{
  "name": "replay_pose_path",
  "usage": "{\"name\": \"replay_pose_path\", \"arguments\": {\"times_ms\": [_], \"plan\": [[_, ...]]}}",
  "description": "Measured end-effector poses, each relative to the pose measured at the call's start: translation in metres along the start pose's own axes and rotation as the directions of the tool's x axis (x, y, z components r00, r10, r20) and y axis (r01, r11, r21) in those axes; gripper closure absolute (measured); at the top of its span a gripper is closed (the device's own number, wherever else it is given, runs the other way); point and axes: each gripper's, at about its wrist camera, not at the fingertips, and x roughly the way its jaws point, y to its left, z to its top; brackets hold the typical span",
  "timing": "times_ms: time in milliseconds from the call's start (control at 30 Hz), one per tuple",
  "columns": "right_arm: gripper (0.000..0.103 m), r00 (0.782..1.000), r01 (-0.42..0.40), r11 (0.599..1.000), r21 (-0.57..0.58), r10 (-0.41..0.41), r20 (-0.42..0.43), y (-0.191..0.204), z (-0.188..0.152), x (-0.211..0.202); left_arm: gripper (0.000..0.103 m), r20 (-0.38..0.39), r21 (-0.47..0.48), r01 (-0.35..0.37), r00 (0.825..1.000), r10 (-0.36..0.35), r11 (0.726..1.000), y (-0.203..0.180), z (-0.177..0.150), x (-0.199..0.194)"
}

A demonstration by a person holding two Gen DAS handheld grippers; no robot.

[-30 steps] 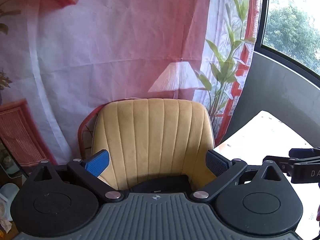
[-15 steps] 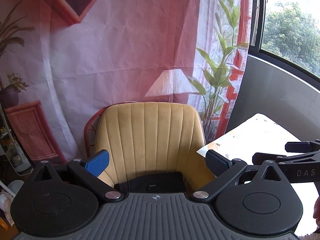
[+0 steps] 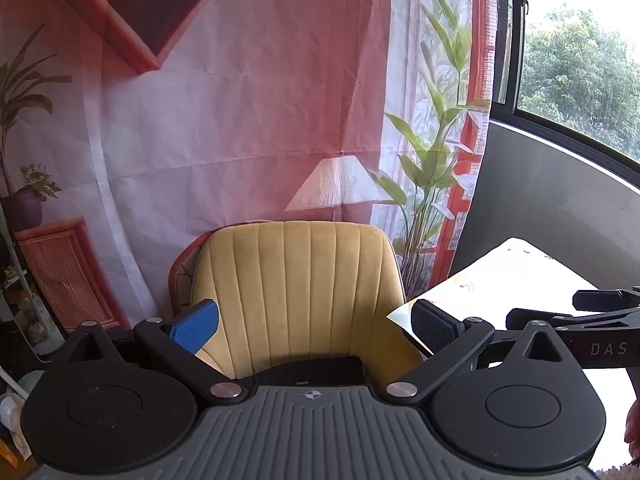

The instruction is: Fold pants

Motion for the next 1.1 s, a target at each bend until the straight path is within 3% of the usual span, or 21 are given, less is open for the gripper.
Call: {"name": "replay_pose_path", "arguments": {"times_ms": [1100], "plan": [[0.000, 0.999, 0.030, 0.999, 0.013, -0.030, 0.024, -0.008, 0.006, 0.006, 0.000, 0.051, -0.005, 0.009, 0.999, -0.009, 1.000, 0.002, 0.011, 0.011]]}}
